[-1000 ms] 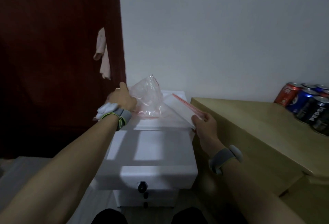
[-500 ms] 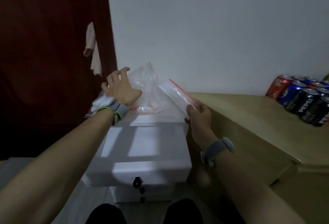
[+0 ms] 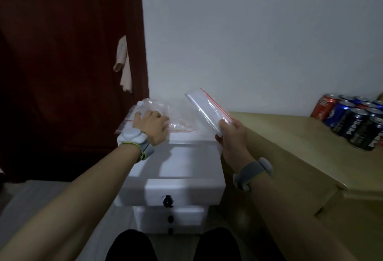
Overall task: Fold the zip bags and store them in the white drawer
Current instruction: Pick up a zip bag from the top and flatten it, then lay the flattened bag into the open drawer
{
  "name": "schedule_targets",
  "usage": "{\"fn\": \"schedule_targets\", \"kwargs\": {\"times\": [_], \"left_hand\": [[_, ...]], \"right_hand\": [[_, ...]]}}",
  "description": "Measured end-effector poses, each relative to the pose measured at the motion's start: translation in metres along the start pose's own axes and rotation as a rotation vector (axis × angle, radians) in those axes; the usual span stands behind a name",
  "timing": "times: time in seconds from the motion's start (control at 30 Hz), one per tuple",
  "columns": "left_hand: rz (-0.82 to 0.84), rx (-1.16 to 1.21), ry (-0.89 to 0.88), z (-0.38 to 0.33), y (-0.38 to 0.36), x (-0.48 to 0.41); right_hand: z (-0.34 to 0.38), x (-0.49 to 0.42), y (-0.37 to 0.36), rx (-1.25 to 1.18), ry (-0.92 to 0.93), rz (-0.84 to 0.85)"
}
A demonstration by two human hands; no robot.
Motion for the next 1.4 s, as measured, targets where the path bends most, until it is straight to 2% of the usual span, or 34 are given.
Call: {"fn": "schedule_targets", "kwargs": {"times": [0.07,0.13,0.17,0.2,0.27,0.33,0.43,0.5,0.67,0.77,0.87,1.03,1.17,1.23,1.4], "left_hand": [[-0.092,0.107,-0.015,-0.002,0.003,0.005],[-0.325,0.392,0.008,-0.011,0.012,0.013],[-0.383,0.589,0.05,-0.018,0.017,0.02],[-0.371,0.788,0.094,-0.025,0.021,0.025],[-0.19,1.143,0.181,-0.04,0.025,0.035],[-0.046,1.338,0.232,-0.049,0.026,0.041],[-0.057,1.584,0.368,-0.041,0.024,0.042],[-0.088,1.658,0.437,-0.033,0.021,0.043],[0.014,1.645,0.423,-0.018,0.021,0.052],[0.059,1.491,0.401,-0.007,0.021,0.058],[0.11,1.345,0.394,0.005,0.018,0.066],[0.221,0.681,0.192,0.027,0.005,0.101],[0.41,0.384,0.127,0.035,-0.002,0.136],[0.446,0.358,0.112,0.036,-0.005,0.146],[0.486,0.487,0.106,0.04,-0.01,0.164]], "right_hand": [[-0.004,0.003,-0.002,0.024,0.001,0.005],[-0.007,0.004,-0.003,0.029,0.005,0.01],[-0.007,0.006,-0.005,0.034,0.008,0.013],[-0.007,0.008,-0.007,0.042,0.017,0.022],[-0.006,0.015,-0.015,0.077,0.038,0.065],[-0.007,0.024,-0.024,0.12,0.042,0.127],[-0.014,0.036,-0.038,0.174,0.013,0.225],[-0.017,0.042,-0.044,0.191,-0.015,0.284],[-0.016,0.046,-0.05,0.39,0.063,0.401],[-0.016,0.045,-0.053,0.411,0.04,0.506],[-0.023,0.048,-0.055,0.56,0.109,0.548],[-0.038,0.052,-0.057,0.829,0.269,0.504],[-0.044,0.05,-0.056,1.108,0.343,0.491],[-0.046,0.049,-0.058,1.219,0.367,0.517],[-0.054,0.047,-0.069,1.354,0.312,0.587]]}}
Point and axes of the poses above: each hand's wrist, its own x-axis away from the middle knuckle, its own y-axis out of the back of the hand, z = x × y, the point moved 2 cm from there along -x, towards the middle knuckle, and after that the axes turned 15 degrees about x, right-handed, at the moved point
